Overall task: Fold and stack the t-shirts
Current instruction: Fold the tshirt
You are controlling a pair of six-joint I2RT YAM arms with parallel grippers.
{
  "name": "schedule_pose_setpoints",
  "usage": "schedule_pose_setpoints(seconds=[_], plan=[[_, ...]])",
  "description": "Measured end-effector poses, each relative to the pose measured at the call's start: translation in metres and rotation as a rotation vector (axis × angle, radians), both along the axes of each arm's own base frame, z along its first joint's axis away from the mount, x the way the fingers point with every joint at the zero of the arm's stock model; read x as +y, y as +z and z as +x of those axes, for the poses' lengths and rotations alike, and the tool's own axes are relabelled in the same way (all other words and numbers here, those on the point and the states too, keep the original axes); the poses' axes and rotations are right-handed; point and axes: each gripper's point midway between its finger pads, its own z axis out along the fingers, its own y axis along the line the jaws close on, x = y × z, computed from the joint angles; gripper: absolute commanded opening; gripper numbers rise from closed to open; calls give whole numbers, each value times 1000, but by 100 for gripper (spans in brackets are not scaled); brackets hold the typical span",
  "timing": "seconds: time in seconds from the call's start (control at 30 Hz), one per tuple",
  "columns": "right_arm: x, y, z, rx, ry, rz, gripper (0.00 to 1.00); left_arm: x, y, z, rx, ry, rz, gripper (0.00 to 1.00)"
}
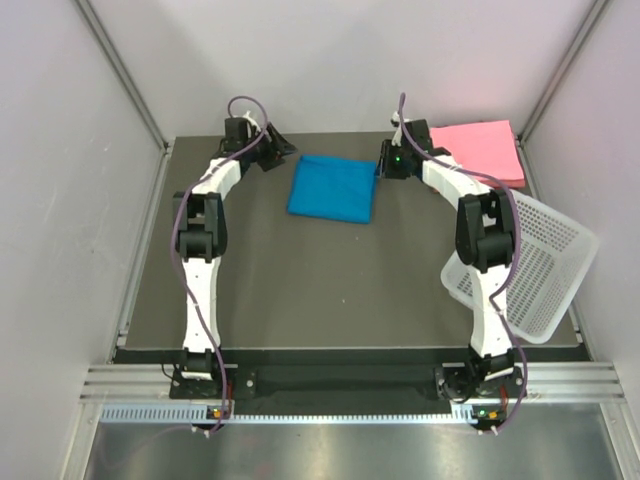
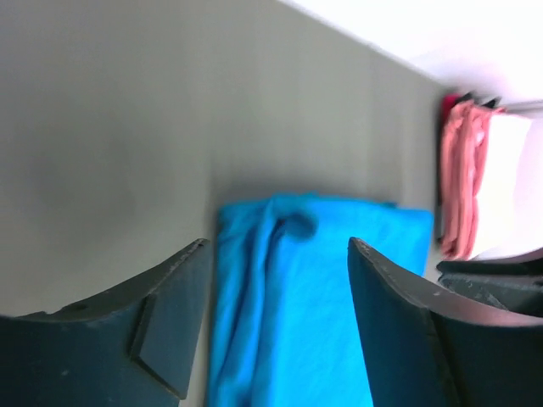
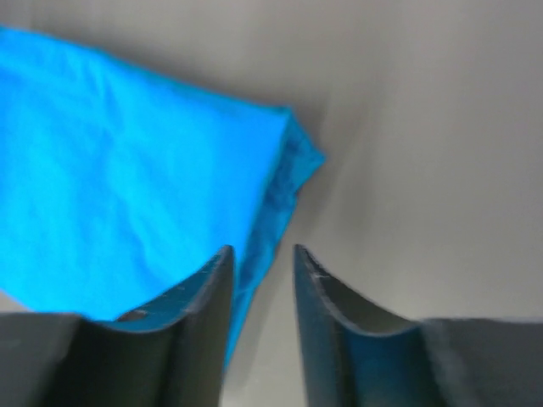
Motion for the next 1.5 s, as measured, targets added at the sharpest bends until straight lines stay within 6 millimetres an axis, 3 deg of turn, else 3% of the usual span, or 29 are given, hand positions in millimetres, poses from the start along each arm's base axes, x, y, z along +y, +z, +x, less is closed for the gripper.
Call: schedule_pose_setpoints(seconds=[0.1,0.2,0.23,0.33,0.43,0.57,0.67,0.8,0.83,1.0,1.2,1.37,1.5], plan=[[9,-3,-8,29,32,38,17,9,0,-20,24,-12,54,59],[23,4,-14,43,72,105,7,9,21,-36,1,-38,81,32],[27,7,-15,44,80,127,7,6,32,-40,-21,-54,84,17],[42,18,-15,32,112,202,6,-15,60,-47,-94,-116,79,1],[55,27,-15,21,137,266,6,-41,66,-54,-125,-186,57,0],[68,25,-9,9,165,336,6,-72,36,-59,-97,-259,9,2],[73,2,-4,31,165,367,6,-80,-5,-48,-57,-270,-17,5],[71,-44,3,84,136,393,7,-75,-58,-28,9,-238,-66,12],[72,-52,3,96,130,407,8,-74,-56,-22,2,-236,-96,13],[71,-45,13,55,112,455,13,-57,-35,17,-88,-137,-137,13],[70,-37,13,36,104,459,16,-31,-30,24,-80,-81,-131,18],[64,-18,24,-18,95,473,17,-22,-13,-17,-21,-78,-57,19],[60,-16,38,-45,79,495,17,-30,27,-61,-62,-118,4,21]])
